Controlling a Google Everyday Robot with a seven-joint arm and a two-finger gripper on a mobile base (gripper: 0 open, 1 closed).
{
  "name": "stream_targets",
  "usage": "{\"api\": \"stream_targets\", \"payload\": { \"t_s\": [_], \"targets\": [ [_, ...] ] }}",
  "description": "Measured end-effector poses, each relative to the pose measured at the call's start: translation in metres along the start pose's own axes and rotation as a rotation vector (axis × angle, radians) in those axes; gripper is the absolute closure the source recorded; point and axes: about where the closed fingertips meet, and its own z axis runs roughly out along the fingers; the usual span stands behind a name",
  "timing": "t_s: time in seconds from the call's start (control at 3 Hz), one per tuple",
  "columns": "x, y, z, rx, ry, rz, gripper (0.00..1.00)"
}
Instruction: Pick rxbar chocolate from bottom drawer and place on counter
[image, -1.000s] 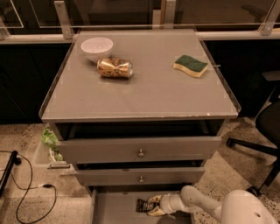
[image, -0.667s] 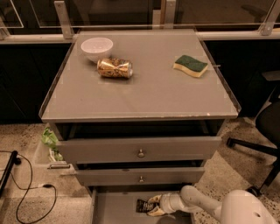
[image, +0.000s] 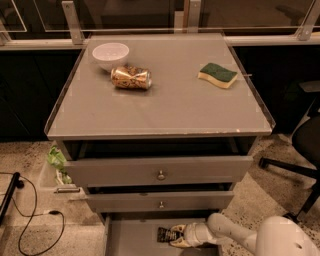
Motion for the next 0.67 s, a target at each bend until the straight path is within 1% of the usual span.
{"api": "stream_targets", "payload": {
  "t_s": [0.33, 0.67],
  "targets": [
    [-0.016, 0.015, -0.041, -0.012, -0.034, 0.008, 1.00],
    [-0.043, 0.027, -0.114, 0.031, -0.070, -0.030, 1.00]
  ]
}}
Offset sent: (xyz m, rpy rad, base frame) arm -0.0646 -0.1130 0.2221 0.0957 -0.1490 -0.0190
